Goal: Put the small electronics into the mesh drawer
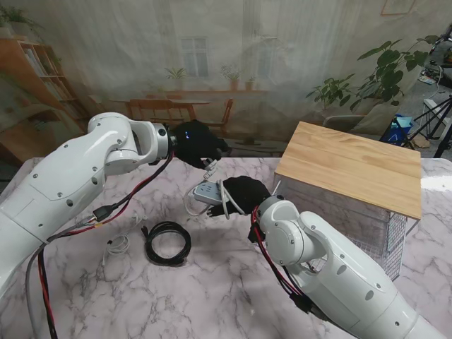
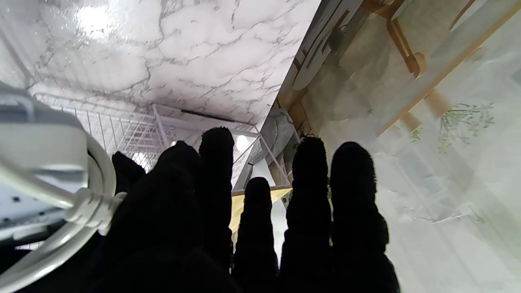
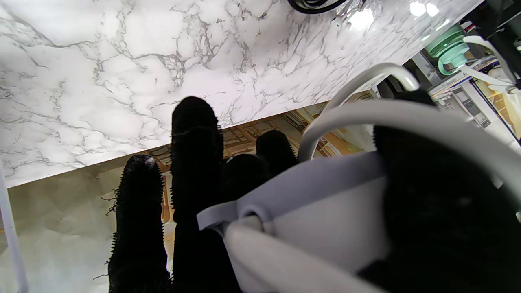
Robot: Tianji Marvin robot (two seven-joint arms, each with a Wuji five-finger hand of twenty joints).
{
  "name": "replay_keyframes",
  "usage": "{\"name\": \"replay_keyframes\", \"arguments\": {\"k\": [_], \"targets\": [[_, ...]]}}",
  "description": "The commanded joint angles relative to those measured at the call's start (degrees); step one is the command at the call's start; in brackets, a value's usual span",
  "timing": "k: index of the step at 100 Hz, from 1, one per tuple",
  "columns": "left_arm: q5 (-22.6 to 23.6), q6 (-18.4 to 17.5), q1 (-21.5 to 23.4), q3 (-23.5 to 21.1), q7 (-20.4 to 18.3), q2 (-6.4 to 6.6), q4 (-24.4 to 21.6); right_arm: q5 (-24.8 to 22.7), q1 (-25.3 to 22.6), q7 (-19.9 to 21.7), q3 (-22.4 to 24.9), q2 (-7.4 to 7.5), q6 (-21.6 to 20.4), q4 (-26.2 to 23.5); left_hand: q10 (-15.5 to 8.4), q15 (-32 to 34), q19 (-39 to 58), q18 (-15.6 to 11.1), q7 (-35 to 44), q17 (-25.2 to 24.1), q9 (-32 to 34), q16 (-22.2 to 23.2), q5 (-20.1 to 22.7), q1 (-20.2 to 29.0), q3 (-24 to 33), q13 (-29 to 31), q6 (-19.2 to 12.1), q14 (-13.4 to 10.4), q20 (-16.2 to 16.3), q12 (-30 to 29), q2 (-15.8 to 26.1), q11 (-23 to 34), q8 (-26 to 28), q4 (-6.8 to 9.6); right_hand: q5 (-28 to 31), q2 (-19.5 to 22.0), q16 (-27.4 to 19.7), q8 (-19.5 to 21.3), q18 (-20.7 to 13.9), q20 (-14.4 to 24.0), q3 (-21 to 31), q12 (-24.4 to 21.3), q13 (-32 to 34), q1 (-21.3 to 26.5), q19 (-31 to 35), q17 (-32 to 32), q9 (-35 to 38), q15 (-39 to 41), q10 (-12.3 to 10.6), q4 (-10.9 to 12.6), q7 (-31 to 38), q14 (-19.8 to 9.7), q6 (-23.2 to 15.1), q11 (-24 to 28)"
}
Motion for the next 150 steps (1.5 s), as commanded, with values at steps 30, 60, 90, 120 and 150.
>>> {"name": "replay_keyframes", "arguments": {"k": [30,60,90,120,150], "targets": [[2.35,1.56,3.12,-3.54,-1.54,1.50,0.84,-0.34,-0.18,-0.80,1.08,-0.29,0.83,-0.12,0.69,1.66,2.36,1.92,0.28,0.75,2.46,0.45,2.93,0.07,1.48,1.28,0.41,1.86,0.27,0.89,-0.79,0.64,0.03,0.51,2.32,12.25,-0.24,-0.45,0.53,-0.58,15.81,0.30,1.84,11.36,0.97,0.18,2.10,4.29,-0.50,-0.20,1.34,-1.77,-10.92,3.57],[4.55,1.37,4.35,-5.26,-5.02,2.42,0.51,-0.26,-0.39,-1.48,1.66,-0.44,1.17,-0.40,2.03,0.23,1.02,1.70,-10.52,0.47,2.70,-0.68,-1.49,-3.09,-5.79,1.82,1.36,1.29,-0.93,-0.09,3.72,-1.40,-2.03,1.48,2.32,12.26,-0.26,-0.46,0.54,-0.60,15.79,0.30,1.84,11.40,1.00,0.19,2.12,4.27,-0.44,-0.20,1.36,-1.77,-10.92,3.56],[3.30,4.01,4.16,-4.94,-12.22,2.64,-0.91,-0.32,-0.49,-1.42,1.82,-0.41,1.08,-0.56,8.43,-3.05,-6.19,-0.68,-41.58,-1.37,-8.71,-2.50,-28.77,-12.35,-12.18,-0.56,7.08,1.88,-3.26,-5.58,0.17,-7.02,-14.26,0.25,2.33,12.26,-0.28,-0.47,0.55,-0.63,15.77,0.29,1.84,11.37,0.99,0.15,2.13,4.27,-0.42,-0.20,1.35,-1.75,-10.96,3.54],[3.13,4.99,2.73,-3.19,-20.14,3.17,-2.42,-0.30,-0.67,-1.74,2.21,-0.46,0.88,-0.79,10.76,-7.46,-14.62,-2.44,-46.23,-4.66,-20.87,-6.63,-34.26,-13.60,-12.86,-7.49,7.05,3.58,-6.79,-11.51,-9.31,-13.70,-16.15,-1.87,2.31,12.24,-0.29,-0.48,0.51,-0.65,15.78,0.29,1.79,11.39,0.99,0.16,2.12,4.24,-0.43,-0.19,1.34,-1.71,-10.98,3.54],[0.18,4.87,1.93,-1.42,-17.04,2.92,0.50,-0.05,-0.68,-2.04,2.58,-0.56,0.85,-1.16,8.13,-7.47,-14.51,-1.84,-43.11,-4.23,-20.17,-8.98,-32.82,-17.49,-12.95,-8.30,3.87,4.80,-7.96,-9.48,-2.55,-12.47,-11.52,-1.63,2.29,12.27,-0.31,-0.48,0.55,-0.66,15.82,0.29,1.83,11.42,1.02,0.20,2.12,4.23,-0.43,-0.21,1.33,-1.77,-10.93,3.54]]}}
